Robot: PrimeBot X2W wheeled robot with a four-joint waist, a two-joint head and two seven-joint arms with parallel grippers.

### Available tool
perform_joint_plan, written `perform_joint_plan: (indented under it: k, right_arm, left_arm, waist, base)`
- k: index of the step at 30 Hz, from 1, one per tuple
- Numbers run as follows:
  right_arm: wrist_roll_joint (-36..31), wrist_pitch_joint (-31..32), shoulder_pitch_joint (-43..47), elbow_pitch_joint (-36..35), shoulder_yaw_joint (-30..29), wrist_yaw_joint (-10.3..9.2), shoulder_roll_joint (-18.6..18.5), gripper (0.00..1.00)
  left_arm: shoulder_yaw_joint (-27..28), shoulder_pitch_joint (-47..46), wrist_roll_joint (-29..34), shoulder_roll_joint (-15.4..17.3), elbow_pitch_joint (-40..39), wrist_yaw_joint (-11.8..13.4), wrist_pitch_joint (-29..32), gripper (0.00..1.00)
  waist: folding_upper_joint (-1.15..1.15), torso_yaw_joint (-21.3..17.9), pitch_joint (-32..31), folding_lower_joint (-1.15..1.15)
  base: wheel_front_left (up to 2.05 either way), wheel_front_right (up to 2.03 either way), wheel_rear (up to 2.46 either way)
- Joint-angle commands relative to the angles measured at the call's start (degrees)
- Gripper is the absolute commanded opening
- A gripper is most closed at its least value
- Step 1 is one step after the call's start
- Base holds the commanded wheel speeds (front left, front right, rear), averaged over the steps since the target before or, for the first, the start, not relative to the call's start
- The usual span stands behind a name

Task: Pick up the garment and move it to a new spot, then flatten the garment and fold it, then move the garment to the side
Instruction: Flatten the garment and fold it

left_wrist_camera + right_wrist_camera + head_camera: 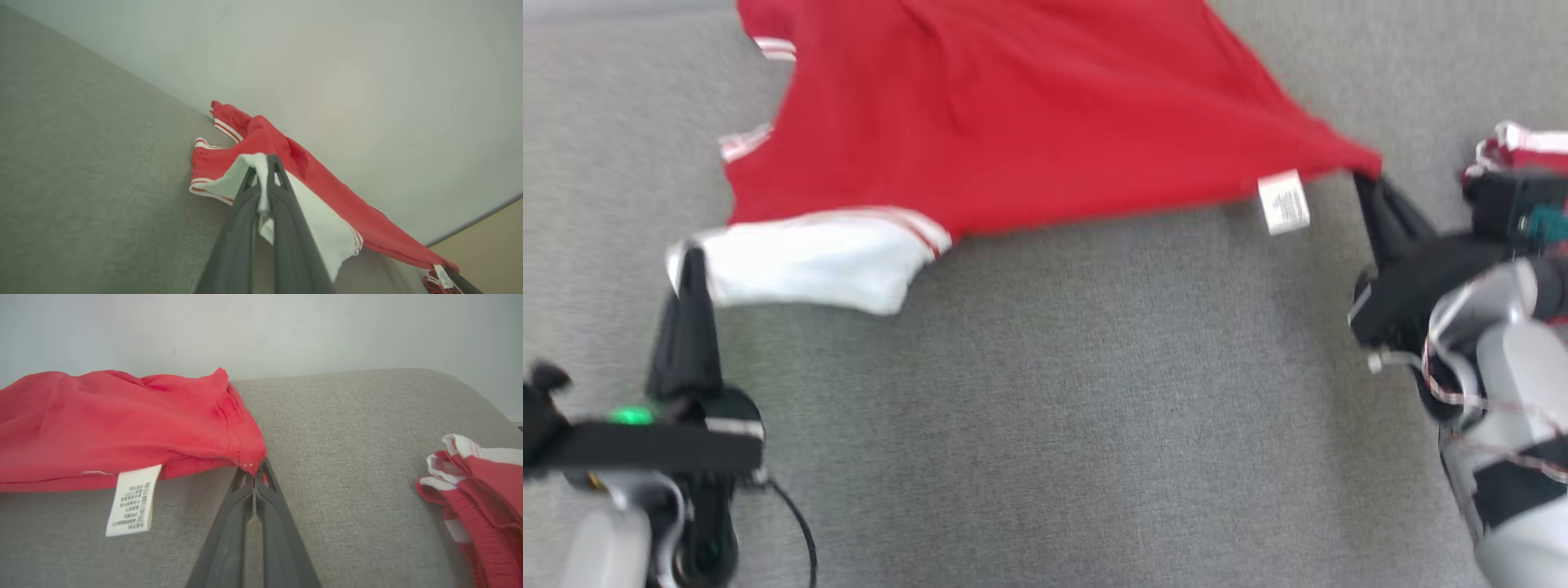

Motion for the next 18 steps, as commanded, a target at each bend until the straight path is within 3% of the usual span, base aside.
perform_joint_plan:
  k: [1,10,18]
  right_arm:
    - [0.5,0.71,3.04,-0.88,-0.93,-0.16,0.09,0.0]
    - [-1.47,3.28,12.56,-3.32,-4.18,-0.16,1.27,0.0]
    - [-3.34,6.81,19.76,-4.66,-8.25,-0.16,3.72,0.0]
  left_arm:
    - [0.08,2.94,-0.66,-0.53,-0.15,0.13,-0.52,0.0]
    - [-1.57,12.78,-2.19,-2.55,1.44,0.16,0.14,0.0]
    - [-2.87,21.1,-8.22,-3.34,2.99,1.53,7.14,0.0]
  waist:
    - [0.01,1.92,-4.89,0.02]
    - [0.01,2.88,-9.39,0.02]
    - [0.01,3.72,-12.14,0.02]
  base:
    - [0.0,0.0,0.0]
    - [0.0,0.0,0.0]
    - [0.0,0.0,0.0]
